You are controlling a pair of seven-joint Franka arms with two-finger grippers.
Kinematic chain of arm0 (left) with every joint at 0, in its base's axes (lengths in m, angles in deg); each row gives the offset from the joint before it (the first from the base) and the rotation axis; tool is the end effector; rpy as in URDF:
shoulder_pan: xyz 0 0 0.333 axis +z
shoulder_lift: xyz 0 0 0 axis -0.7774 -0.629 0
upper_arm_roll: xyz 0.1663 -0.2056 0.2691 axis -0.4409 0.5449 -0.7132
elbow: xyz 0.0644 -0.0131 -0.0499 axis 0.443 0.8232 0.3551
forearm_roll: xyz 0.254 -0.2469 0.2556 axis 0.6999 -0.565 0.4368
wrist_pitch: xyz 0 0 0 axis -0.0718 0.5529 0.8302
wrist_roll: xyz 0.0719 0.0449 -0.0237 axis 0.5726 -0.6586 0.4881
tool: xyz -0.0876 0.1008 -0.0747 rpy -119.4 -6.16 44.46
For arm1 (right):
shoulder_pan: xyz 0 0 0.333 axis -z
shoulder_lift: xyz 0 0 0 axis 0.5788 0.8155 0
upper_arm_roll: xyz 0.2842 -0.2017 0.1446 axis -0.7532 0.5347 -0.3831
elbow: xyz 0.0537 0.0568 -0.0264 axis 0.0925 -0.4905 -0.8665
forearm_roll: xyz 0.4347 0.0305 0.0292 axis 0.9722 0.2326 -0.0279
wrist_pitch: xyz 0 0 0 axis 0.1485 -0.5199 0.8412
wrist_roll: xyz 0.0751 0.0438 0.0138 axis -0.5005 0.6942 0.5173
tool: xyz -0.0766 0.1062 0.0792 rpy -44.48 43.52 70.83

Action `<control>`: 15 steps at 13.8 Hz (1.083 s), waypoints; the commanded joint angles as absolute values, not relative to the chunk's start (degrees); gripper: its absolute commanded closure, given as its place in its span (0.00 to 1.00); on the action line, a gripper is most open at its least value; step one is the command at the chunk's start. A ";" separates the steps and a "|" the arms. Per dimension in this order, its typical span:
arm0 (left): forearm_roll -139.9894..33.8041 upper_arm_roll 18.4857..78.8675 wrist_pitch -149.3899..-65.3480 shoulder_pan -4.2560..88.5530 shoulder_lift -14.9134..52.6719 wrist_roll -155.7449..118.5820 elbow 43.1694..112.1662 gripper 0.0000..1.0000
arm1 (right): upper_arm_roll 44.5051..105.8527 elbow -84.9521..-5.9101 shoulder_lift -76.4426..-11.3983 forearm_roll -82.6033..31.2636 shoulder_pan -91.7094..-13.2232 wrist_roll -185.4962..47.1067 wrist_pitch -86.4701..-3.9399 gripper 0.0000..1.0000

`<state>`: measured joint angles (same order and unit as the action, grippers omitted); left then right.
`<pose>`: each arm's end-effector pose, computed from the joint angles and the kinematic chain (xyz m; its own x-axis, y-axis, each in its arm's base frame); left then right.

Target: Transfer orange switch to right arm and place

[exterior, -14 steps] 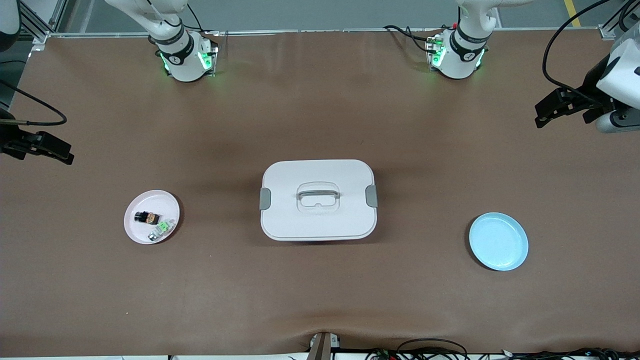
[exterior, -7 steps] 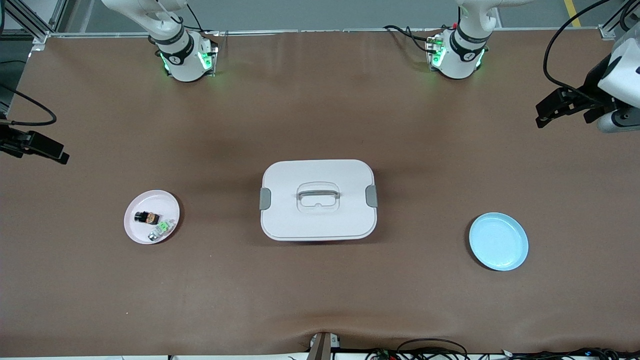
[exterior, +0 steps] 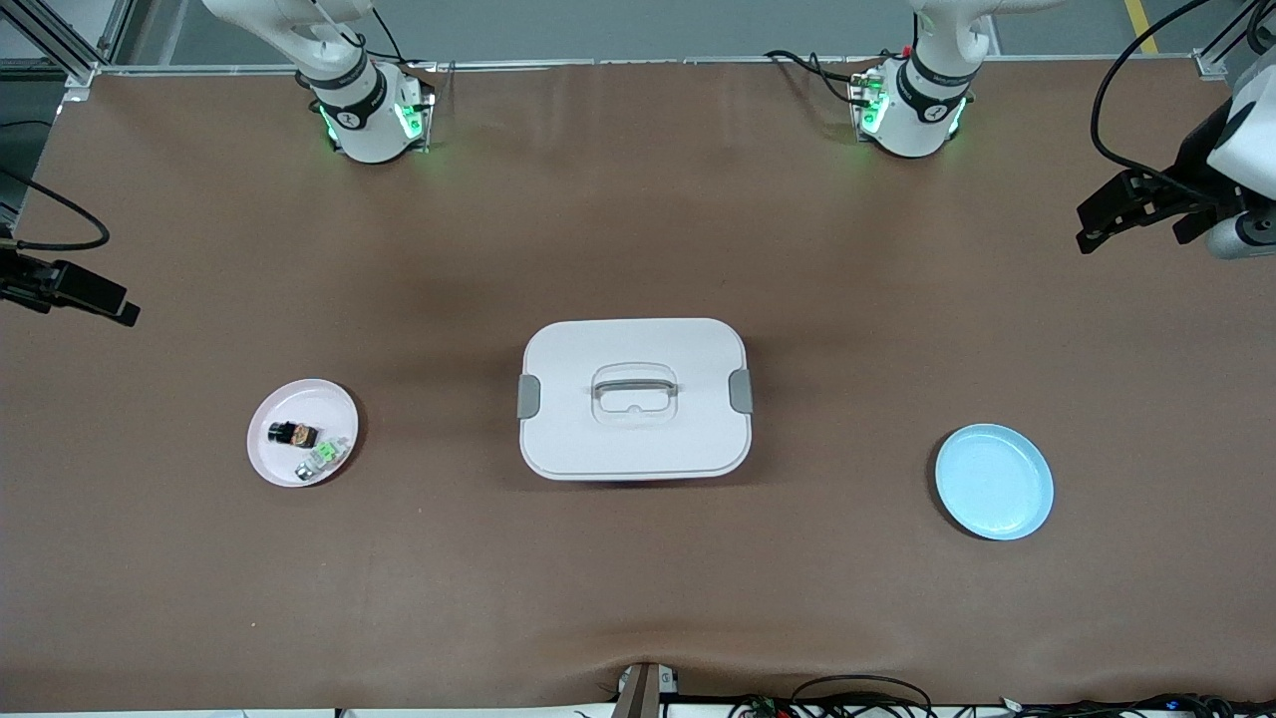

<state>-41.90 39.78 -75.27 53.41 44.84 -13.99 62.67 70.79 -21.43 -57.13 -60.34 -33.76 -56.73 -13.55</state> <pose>0.5847 -0.0655 0.6842 0.9970 0.0747 0.0179 0.0753 -0.9965 -0.0365 0.6530 -0.0227 0.6532 0.9849 -0.1707 -0.0289 -0.1716 -0.9846 -0.0326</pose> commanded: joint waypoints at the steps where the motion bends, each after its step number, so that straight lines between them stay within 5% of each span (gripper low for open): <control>1: -42.69 39.67 -74.67 53.66 45.38 -14.84 62.33 0.00 | 65.25 -23.40 -59.47 -60.05 -28.95 -56.69 -13.35 0.00; 15: -42.70 39.67 -74.32 53.75 45.38 -14.92 62.33 0.00 | 64.90 -24.10 -59.65 -59.97 -28.42 -56.69 -13.43 0.00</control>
<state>-41.90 39.77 -75.27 53.41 44.84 -14.02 62.66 66.20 -22.32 -58.00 -60.34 -29.83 -56.73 -13.34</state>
